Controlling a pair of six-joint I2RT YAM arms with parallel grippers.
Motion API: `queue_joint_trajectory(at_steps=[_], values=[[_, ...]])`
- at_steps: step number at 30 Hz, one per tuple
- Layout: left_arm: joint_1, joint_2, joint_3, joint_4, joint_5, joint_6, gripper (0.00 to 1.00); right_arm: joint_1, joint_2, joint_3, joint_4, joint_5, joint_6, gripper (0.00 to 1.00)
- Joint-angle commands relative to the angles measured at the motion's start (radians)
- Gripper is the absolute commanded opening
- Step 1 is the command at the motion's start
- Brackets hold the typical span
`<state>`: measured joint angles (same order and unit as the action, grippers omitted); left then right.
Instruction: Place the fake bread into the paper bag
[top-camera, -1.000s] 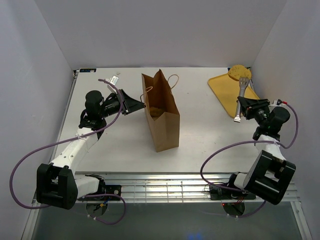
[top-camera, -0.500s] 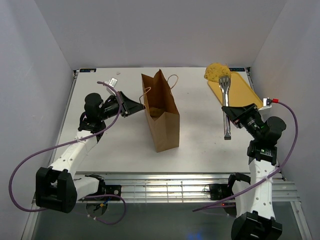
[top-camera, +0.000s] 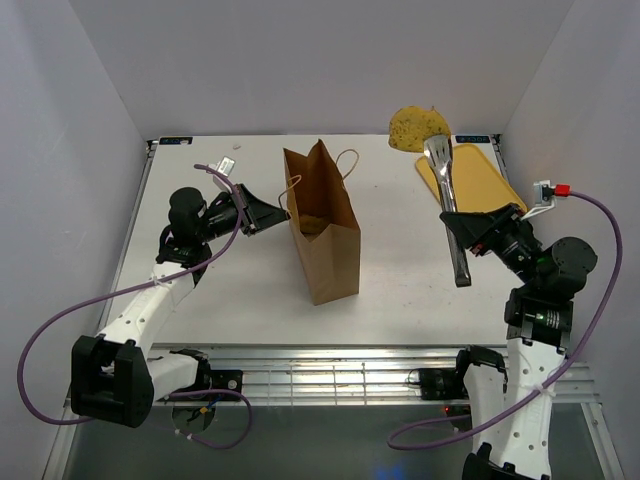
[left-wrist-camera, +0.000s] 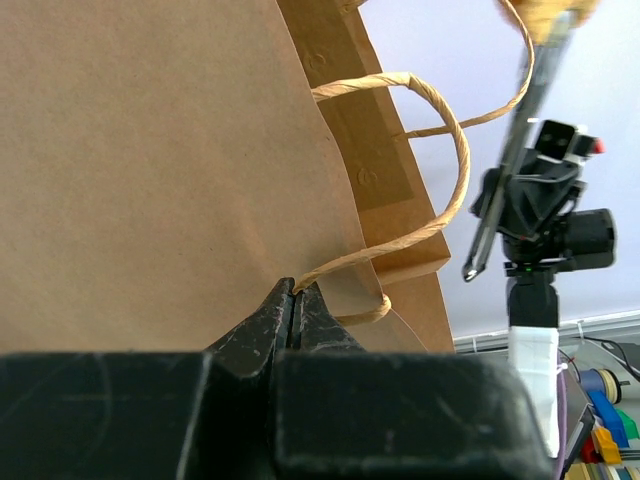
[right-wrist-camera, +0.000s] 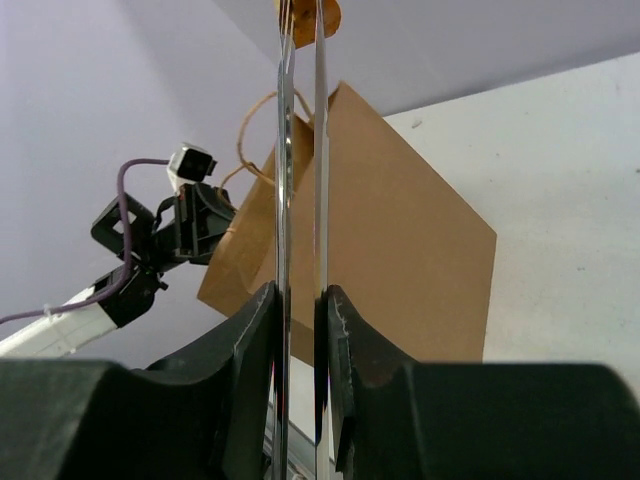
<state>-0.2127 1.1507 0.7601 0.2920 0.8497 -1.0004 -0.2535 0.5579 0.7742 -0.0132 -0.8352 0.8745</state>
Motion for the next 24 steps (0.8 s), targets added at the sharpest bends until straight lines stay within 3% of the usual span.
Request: queue_joint_trajectory(at_steps=[1, 14, 24], values=[[-0.007, 0.007, -0.015, -0.036, 0.014, 0.014, 0.00, 0.014, 0.029, 0.118, 0.015, -0.074, -0.037, 0.08], [-0.007, 0.026, 0.001, -0.036, -0.009, 0.009, 0.00, 0.089, 0.088, 0.261, -0.042, -0.183, -0.028, 0.08], [-0.005, 0.021, -0.005, -0.037, -0.037, 0.000, 0.00, 0.219, 0.171, 0.324, -0.281, -0.136, -0.218, 0.08]])
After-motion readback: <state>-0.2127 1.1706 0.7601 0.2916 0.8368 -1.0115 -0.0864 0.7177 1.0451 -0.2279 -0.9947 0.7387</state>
